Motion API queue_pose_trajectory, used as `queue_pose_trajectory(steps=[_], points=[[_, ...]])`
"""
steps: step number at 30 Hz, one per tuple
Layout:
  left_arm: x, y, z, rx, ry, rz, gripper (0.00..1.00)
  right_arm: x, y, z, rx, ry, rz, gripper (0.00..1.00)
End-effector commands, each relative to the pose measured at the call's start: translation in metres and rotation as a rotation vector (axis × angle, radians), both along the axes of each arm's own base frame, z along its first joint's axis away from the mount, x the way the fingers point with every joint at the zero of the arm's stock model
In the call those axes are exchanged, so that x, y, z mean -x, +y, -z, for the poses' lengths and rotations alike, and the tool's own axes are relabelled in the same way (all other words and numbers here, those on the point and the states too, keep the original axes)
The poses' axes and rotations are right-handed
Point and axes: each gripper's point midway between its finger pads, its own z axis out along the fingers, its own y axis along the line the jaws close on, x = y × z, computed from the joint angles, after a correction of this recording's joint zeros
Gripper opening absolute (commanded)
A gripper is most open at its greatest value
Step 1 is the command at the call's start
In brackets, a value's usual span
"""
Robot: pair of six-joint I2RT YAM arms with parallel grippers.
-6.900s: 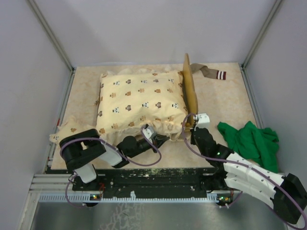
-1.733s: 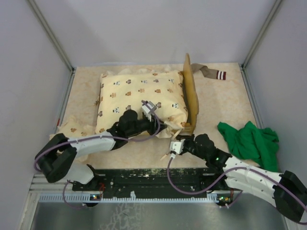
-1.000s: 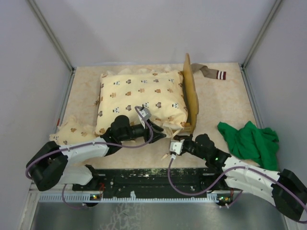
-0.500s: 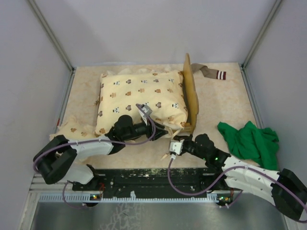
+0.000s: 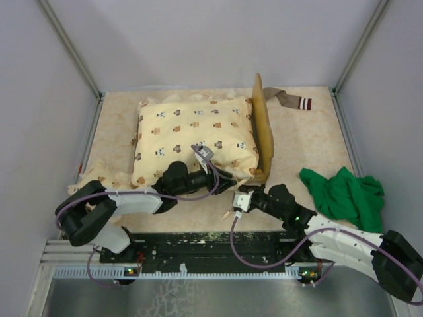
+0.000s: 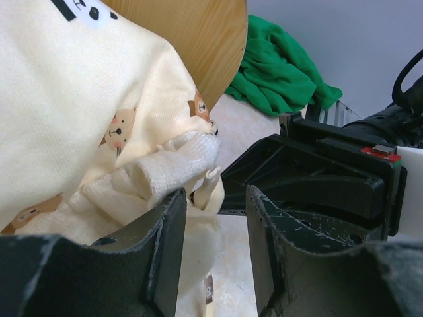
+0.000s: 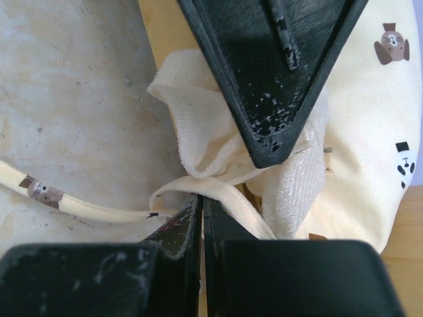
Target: Set up the pet bed
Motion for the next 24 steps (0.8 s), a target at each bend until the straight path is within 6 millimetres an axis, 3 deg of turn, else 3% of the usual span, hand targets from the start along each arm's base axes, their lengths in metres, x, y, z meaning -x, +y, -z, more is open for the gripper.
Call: queue_pose_trajectory(steps=[1,15,24], points=[[-0.005,-0.007,-0.013,0.046,-0.029,-0.013,0.46,-0.003,0.006,-0.019,-0.072,-0.04,0.0,0.0],[-0.015,-0.018,-0.022,0.045,-0.048,-0.021,0.39,-0.004,0.006,-0.015,-0.069,-0.033,0.006,0.0],[-0.009,-0.016,-0.018,0.026,-0.051,-0.007,0.04,-0.005,0.004,-0.014,-0.08,-0.03,0.022,0.0]])
